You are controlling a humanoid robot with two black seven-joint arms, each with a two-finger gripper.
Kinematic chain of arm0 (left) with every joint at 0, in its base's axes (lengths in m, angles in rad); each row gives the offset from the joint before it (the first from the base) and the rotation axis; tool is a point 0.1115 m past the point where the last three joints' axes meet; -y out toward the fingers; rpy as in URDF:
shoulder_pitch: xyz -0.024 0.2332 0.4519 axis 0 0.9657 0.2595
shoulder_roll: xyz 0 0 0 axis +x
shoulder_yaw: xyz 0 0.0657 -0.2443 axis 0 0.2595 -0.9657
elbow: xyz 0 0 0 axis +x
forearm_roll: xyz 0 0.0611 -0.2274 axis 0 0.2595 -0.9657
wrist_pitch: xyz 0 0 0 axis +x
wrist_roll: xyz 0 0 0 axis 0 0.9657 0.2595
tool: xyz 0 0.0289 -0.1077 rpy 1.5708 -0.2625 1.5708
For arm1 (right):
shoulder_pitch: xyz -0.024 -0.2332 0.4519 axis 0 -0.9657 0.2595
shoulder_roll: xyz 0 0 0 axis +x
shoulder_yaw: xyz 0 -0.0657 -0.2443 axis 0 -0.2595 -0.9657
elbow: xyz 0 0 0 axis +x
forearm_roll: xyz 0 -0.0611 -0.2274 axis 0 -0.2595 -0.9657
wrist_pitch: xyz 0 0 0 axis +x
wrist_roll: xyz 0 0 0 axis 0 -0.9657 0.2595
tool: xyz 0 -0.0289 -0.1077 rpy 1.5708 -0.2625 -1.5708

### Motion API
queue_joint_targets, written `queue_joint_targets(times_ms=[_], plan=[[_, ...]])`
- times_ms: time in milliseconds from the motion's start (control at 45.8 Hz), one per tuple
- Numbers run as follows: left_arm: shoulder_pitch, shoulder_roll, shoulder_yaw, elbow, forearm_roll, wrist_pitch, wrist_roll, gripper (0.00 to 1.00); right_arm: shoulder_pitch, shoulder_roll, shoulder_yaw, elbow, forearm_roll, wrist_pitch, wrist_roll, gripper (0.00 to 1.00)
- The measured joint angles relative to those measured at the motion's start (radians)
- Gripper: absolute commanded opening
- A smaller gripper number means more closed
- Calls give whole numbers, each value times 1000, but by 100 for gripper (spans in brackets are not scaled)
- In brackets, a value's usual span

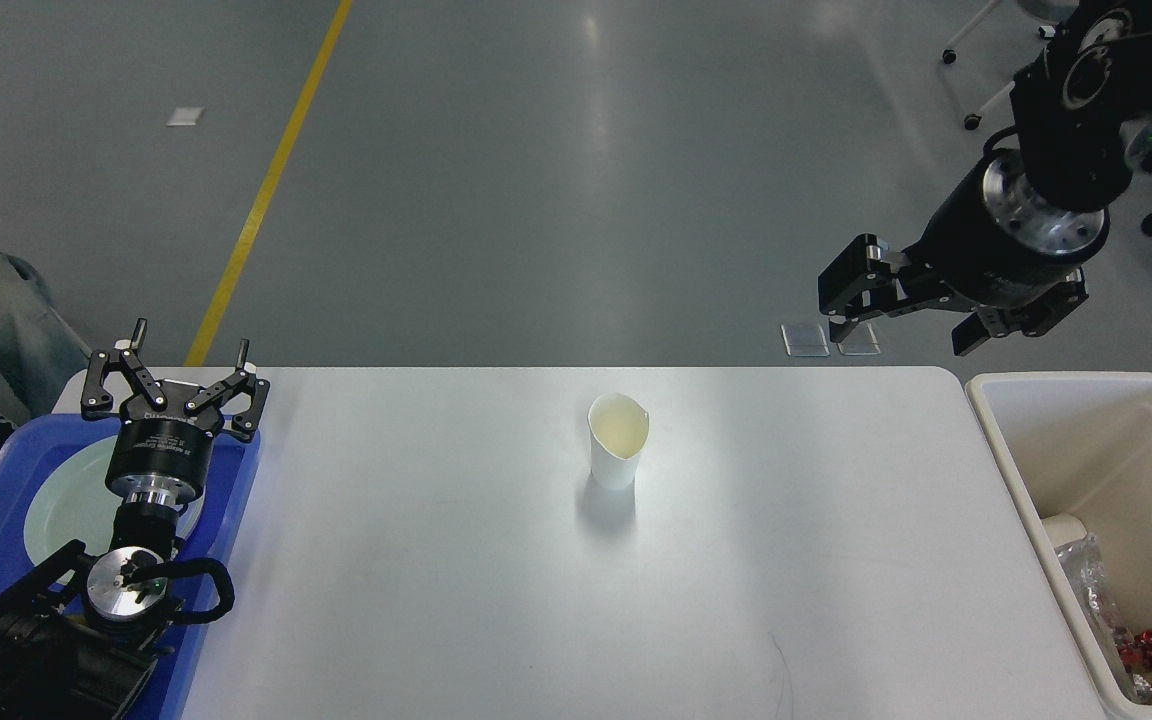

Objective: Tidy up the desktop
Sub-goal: 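Move the right gripper to the paper cup and grasp its rim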

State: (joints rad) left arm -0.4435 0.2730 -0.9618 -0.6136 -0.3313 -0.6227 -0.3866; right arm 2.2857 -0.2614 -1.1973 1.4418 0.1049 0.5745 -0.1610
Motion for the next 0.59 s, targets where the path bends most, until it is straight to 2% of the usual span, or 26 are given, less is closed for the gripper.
queue_joint_targets(times_ms=[306, 590], plan=[[0, 0, 0, 0, 1, 0, 1, 96, -365, 147, 69, -225, 10, -207, 0, 100], [0, 0, 0, 0, 1, 0, 1, 96, -601, 211, 224, -429, 30, -217, 6, 100]])
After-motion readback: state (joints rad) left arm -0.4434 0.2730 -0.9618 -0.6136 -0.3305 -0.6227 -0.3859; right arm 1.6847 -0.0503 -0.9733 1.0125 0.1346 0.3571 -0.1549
